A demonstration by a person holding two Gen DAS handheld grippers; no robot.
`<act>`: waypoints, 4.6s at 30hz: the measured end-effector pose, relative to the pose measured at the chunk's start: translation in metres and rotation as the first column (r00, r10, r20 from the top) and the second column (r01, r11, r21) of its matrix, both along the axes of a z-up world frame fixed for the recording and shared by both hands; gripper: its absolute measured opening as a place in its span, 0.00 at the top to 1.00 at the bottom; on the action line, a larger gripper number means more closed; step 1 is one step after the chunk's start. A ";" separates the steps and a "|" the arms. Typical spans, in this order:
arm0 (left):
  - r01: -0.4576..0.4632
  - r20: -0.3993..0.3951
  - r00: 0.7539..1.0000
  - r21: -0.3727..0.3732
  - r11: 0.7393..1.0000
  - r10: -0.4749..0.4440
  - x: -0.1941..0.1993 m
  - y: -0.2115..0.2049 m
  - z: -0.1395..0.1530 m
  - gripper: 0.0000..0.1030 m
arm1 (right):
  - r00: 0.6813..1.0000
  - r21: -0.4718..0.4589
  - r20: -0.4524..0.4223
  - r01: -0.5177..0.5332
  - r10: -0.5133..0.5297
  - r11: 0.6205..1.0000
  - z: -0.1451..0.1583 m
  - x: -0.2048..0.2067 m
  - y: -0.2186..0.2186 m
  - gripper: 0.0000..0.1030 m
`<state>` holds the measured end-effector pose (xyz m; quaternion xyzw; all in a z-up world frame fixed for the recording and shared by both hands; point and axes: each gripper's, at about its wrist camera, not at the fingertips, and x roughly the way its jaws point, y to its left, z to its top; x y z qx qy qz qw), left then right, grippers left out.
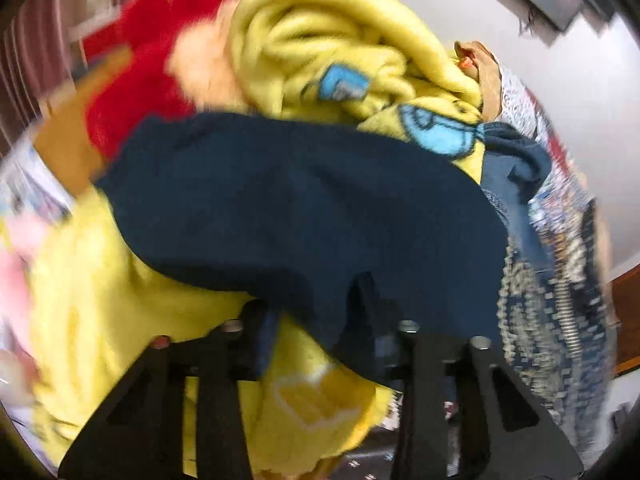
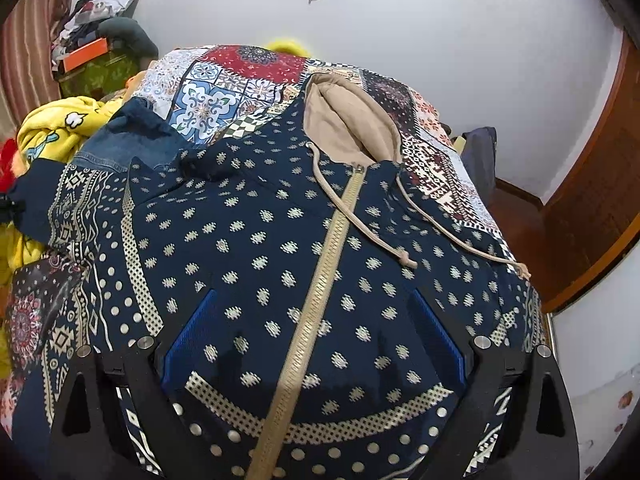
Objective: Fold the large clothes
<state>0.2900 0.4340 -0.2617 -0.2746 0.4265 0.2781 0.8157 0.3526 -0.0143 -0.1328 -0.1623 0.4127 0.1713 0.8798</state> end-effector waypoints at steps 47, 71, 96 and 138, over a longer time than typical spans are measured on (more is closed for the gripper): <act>0.818 -0.056 0.575 0.074 0.571 -0.816 0.137 -0.479 0.037 0.96 | 0.994 0.036 -0.011 0.108 -0.107 0.994 0.031 -0.021 -0.140 0.09; 0.693 -0.001 0.706 0.210 0.690 -0.709 0.058 -0.330 0.105 0.57 | 0.984 -0.040 0.026 -0.173 0.174 0.984 0.051 -0.034 -0.030 0.09; 0.634 -0.076 0.774 0.099 0.767 -0.629 0.067 -0.255 0.018 0.57 | 0.937 -0.140 -0.131 -0.342 0.325 0.929 -0.048 -0.004 0.099 0.64; 0.604 -0.191 0.793 0.124 0.787 -0.578 0.073 -0.296 0.002 0.49 | 0.963 0.079 -0.211 0.188 -0.168 0.979 -0.022 0.037 -0.147 0.84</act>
